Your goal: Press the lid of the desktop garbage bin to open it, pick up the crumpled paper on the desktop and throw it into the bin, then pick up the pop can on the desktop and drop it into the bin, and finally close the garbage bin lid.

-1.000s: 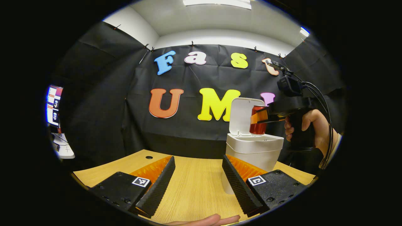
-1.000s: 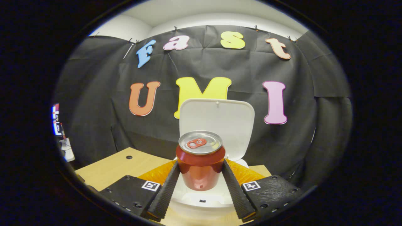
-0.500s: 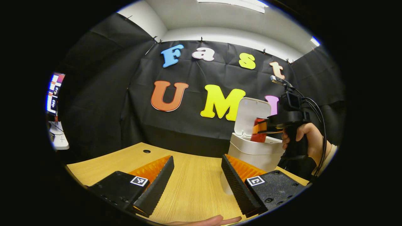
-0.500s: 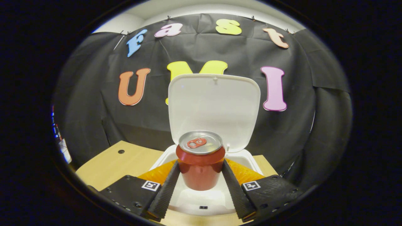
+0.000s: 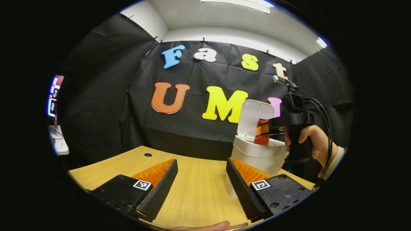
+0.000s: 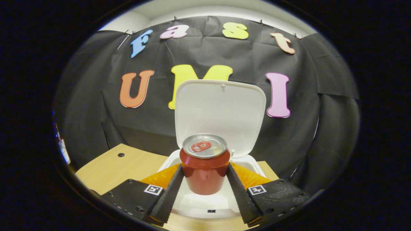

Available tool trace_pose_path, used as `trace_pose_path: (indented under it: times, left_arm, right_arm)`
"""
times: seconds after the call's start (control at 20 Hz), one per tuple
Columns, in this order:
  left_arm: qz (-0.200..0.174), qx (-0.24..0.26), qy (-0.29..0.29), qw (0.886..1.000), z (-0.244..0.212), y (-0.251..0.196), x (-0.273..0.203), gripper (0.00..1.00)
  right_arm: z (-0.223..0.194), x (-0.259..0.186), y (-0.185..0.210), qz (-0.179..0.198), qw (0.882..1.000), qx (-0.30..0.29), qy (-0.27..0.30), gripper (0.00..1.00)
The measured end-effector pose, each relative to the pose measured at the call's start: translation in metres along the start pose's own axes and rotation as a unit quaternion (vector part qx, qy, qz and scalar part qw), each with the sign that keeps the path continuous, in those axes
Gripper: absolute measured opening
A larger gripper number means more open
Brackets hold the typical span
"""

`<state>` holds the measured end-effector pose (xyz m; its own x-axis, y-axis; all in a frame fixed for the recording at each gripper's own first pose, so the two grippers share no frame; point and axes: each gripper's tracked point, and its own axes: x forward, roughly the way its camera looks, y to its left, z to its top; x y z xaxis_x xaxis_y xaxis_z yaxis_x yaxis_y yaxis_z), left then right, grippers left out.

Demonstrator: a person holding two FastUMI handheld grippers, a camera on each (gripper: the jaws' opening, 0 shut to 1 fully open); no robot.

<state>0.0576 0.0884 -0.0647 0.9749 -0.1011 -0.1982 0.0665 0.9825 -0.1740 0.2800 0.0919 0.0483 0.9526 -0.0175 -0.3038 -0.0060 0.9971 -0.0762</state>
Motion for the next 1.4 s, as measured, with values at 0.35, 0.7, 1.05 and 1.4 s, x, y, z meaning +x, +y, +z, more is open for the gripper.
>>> trace_pose_path:
  times: [0.35,0.7,1.05,1.4]
  left_arm:
    - [-0.015,0.006,-0.018,1.000,0.010,0.000,-0.006,0.97]
    - [-0.010,0.038,-0.035,0.999,0.024,0.018,-0.013,0.98]
    - [-0.011,0.047,-0.021,0.999,0.019,0.027,-0.011,0.98]
    - [0.000,0.048,-0.030,0.998,0.026,0.049,-0.012,0.98]
  right_arm:
    - [0.024,-0.013,-0.005,0.002,0.999,0.010,-0.036,0.94]
    - [0.086,-0.043,-0.016,0.000,0.994,0.049,-0.098,0.94]
    - [0.179,-0.055,0.007,0.004,0.983,0.056,-0.176,0.94]
    - [0.189,0.018,-0.002,-0.057,0.985,0.034,-0.156,0.96]
